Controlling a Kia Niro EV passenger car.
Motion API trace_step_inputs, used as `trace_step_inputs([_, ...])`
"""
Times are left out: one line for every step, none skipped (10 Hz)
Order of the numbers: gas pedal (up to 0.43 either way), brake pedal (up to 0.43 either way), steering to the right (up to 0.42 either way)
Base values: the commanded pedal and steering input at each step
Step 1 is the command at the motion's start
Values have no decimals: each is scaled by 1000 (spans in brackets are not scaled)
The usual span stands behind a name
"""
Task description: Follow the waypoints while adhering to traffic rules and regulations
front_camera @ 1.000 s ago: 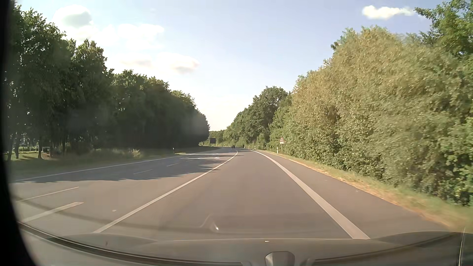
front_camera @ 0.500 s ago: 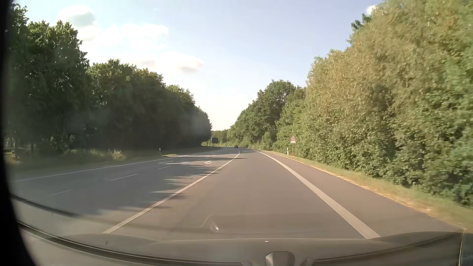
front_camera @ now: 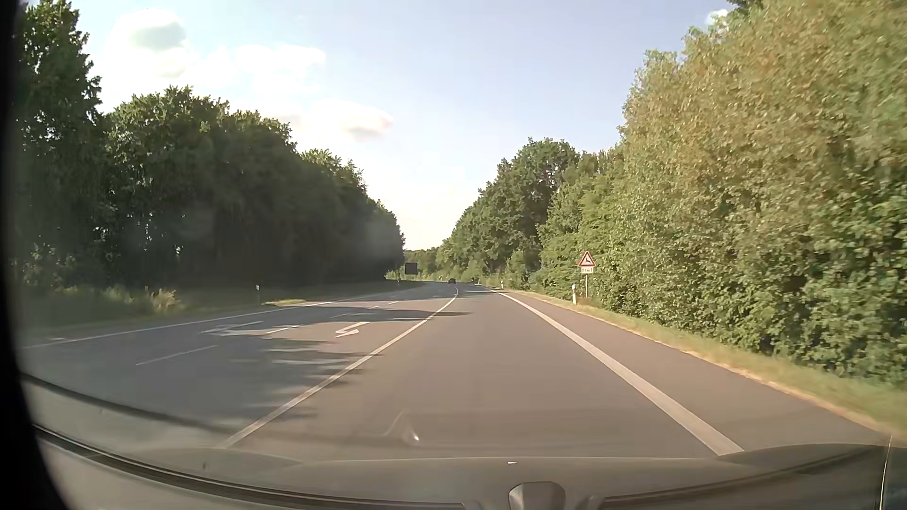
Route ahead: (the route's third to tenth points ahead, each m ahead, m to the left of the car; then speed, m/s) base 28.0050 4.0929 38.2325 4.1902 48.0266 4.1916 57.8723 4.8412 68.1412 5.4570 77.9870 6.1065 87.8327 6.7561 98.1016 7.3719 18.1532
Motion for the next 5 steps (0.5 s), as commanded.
trace_step_inputs([169, 6, 1])
trace_step_inputs([169, 6, 1])
trace_step_inputs([169, 6, 1])
trace_step_inputs([169, 6, 0])
trace_step_inputs([169, 6, 0])
